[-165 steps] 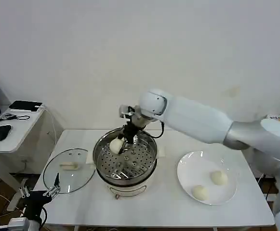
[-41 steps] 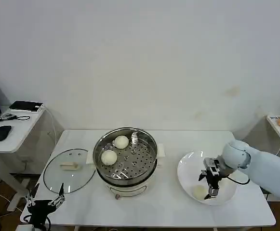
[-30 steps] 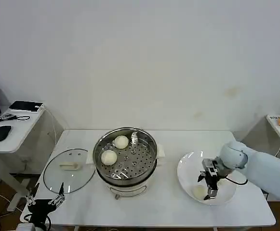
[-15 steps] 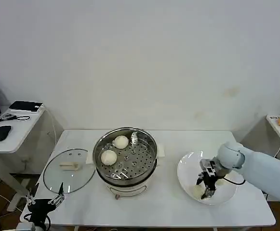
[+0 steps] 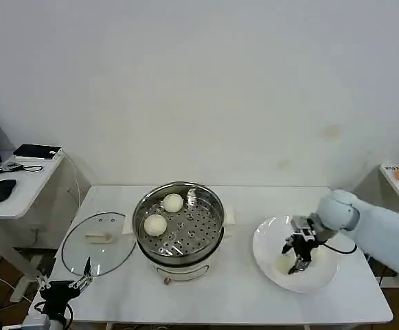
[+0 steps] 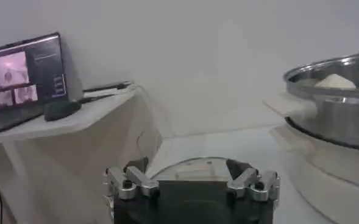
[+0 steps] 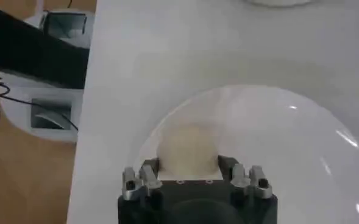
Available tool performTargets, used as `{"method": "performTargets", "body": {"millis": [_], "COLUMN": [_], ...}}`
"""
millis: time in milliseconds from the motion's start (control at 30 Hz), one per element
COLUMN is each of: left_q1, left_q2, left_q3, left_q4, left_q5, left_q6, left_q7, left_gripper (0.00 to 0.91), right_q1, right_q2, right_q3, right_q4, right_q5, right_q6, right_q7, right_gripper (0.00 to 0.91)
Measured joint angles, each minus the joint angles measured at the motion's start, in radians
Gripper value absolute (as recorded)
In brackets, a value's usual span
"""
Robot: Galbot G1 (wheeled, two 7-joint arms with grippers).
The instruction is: Take steamed baozi put them in steamer then cover it.
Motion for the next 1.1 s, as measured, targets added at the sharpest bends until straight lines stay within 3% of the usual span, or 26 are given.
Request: {"method": "performTargets", "body": {"millis": [267,633,900,1100], "left_q1": [-0.009,-0.012,0.002,0.018], "left_q2": [-0.001,-0.007,-0.021,-0.035], "left_q3": [0.001,-0.001,-0.016,-0.021], "left_q4": [-0.004,-0.007,-0.023,-0.038], "left_q5": [-0.003,-0.008,-0.007,0.005], "left_q6": [0.000,-0.001,-0.001,-0.004], "left_q7": [0.000,-0.001,-0.002,-0.004], "left_gripper": [0.907,0.907,0.907,0.907], "right_q1": [0.203,0.433,0.464,0.448], "right_q2": [0.053,0.278,0.461,0.564], "right_q3": [-0.050,-0.078,-0.067,-0.063], "right_q4": [0.001,-0.060,-0.143,-0.165], "right_q5": [0.064,0.135,0.152,0.090], "right_q6": [0.010,0.048,0.196,0.312], "right_q7": [-0.027,-0.063,-0.114,-0.135], "right_gripper": [0.665,0.665,0.665,0.665]}}
